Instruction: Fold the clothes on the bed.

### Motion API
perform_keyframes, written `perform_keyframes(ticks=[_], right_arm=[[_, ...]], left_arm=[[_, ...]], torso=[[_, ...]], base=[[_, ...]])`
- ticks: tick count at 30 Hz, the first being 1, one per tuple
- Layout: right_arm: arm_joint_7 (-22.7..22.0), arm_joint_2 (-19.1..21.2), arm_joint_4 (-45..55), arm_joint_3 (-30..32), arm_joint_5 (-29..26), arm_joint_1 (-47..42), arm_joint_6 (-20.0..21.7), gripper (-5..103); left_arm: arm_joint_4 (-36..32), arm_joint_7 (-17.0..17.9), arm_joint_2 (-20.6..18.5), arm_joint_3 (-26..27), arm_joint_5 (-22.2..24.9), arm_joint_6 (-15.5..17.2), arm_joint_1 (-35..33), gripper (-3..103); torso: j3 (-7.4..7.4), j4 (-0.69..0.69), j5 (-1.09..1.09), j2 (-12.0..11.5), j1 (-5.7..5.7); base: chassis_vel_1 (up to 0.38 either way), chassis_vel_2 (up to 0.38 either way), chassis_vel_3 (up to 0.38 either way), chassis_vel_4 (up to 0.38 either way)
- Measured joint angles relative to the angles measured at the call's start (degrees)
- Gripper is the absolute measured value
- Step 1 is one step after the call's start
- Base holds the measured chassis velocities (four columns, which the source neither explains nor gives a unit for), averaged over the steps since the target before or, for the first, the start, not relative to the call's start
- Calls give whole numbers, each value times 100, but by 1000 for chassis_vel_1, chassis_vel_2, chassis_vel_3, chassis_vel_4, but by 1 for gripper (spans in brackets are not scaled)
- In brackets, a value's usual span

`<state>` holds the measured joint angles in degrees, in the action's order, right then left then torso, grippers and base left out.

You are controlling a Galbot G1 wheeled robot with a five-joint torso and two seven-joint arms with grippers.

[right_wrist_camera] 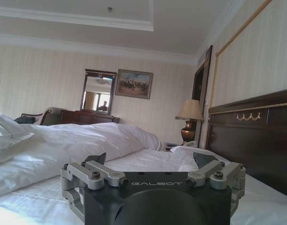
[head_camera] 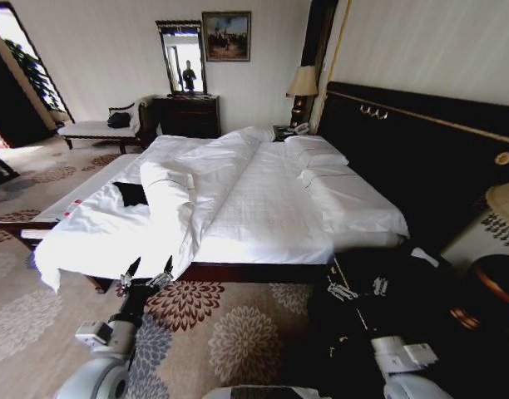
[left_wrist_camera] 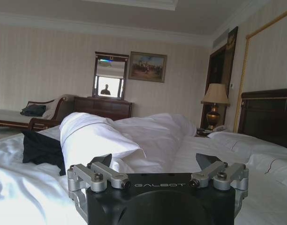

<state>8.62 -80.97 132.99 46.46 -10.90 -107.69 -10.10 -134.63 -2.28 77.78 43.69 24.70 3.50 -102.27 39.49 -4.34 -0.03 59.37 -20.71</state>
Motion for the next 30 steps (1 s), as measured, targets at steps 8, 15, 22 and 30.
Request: perform_keyframes(ticks=[8, 15, 22, 30], right_arm=[[8, 0, 0, 1, 0, 2, 10, 100], [9, -18, 1, -3, 2, 9, 16, 100], [13, -26, 10, -5, 10, 0, 16, 100], [18, -29, 15, -3, 13, -6, 14, 100]], left_arm=[[-34, -17, 46, -10, -46, -40, -56, 100], [-35, -18, 69, -11, -67, -52, -79, 100], [-48, -18, 87, -29, -91, -72, -104, 100], [-64, -22, 69, -37, -109, -81, -128, 100]], torso=[[0, 1, 0, 0, 0], [0, 1, 0, 0, -1], [1, 1, 0, 0, -2], [0, 1, 0, 0, -1]], base=[[-117, 127, 122, -113], [-157, 153, 168, -149], [-157, 162, 163, -163], [-131, 142, 130, -131]])
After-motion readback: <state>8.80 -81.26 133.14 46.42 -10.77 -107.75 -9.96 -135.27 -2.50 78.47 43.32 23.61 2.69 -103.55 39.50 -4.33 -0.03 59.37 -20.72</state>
